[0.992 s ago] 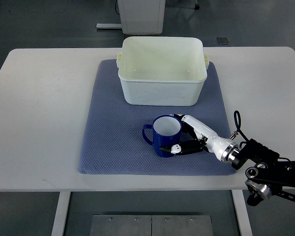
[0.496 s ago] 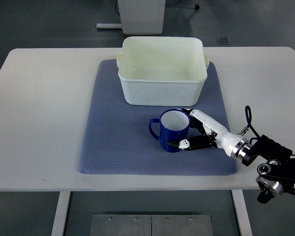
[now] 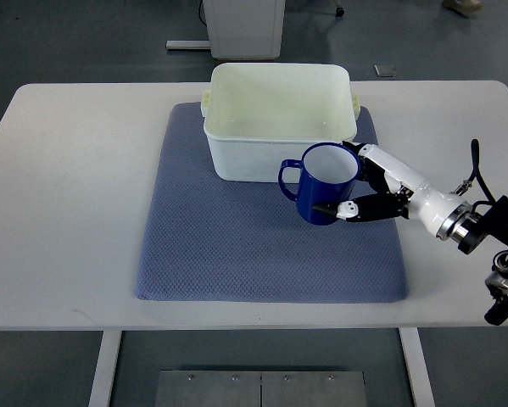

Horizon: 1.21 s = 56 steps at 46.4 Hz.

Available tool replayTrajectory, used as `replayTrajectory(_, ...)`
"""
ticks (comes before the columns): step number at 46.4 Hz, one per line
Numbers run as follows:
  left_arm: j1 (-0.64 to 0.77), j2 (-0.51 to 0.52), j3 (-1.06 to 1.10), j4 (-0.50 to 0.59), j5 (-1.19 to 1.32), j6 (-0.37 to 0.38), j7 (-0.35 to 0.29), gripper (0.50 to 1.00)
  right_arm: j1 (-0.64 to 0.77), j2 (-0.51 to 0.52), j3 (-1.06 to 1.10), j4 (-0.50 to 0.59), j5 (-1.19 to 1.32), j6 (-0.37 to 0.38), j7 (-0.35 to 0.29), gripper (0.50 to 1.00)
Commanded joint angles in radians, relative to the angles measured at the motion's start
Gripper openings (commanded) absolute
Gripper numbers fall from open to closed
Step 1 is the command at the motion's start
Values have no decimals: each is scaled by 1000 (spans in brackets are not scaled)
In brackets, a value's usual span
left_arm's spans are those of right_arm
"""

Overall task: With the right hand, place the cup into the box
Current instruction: 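Lift the blue mug with the right hand over the cream box, then lower the mug into the cream box and open the right hand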

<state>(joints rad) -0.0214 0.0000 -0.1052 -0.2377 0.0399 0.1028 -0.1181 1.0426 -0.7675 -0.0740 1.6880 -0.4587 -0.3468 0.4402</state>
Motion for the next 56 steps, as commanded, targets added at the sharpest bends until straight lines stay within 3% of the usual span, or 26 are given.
replayTrajectory(1,0,0,1,0,0,0,0,1000,28,-22,2,2,18,22,0,500)
replayTrajectory(12,0,0,-1,0,0,0,0,1000,120,-88,5,9,90,74,0,500)
replayTrajectory(27,0,0,1,0,0,0,0,1000,237,-78,2,-17,201,83,-17,500)
replayTrajectory(56,0,0,1,0,0,0,0,1000,280,155,-15,-254,268,83,-83,500)
